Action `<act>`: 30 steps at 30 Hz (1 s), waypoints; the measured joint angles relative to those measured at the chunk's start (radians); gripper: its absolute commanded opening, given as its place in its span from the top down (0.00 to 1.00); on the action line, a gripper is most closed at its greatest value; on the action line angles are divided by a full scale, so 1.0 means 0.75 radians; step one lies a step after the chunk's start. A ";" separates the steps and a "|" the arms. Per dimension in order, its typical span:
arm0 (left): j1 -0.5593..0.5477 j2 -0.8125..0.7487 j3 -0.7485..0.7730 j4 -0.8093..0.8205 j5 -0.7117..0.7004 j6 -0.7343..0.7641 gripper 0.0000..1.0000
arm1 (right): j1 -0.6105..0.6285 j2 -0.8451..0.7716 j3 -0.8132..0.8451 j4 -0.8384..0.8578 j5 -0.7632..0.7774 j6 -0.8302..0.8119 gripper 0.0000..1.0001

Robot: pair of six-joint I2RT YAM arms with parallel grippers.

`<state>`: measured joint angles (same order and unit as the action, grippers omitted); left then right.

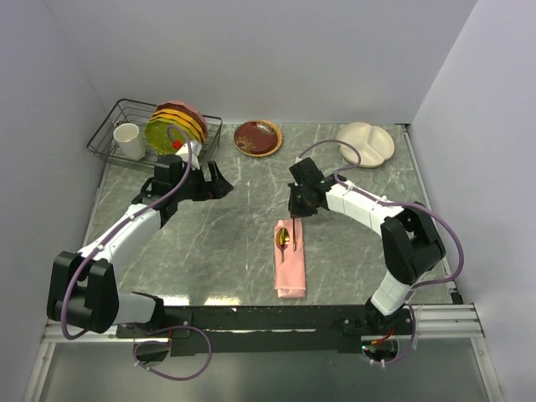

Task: Fold the napkin into a case and place the utensils inside
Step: Insert the fork into the folded napkin.

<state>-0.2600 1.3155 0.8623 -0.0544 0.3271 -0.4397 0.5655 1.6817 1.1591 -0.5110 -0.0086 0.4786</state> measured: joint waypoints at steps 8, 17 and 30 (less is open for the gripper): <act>0.003 -0.009 -0.019 0.007 0.000 -0.010 0.01 | 0.011 -0.025 -0.039 -0.013 -0.028 0.005 1.00; 0.003 -0.010 -0.039 0.010 0.000 -0.025 0.01 | 0.033 -0.055 -0.097 -0.021 -0.049 0.032 1.00; 0.003 -0.010 -0.058 0.049 0.001 -0.034 0.01 | 0.063 -0.110 -0.162 -0.025 -0.052 0.065 1.00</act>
<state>-0.2581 1.3079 0.8188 -0.0177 0.3279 -0.4652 0.6128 1.5990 1.0378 -0.5297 -0.0475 0.5274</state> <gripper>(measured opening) 0.994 0.022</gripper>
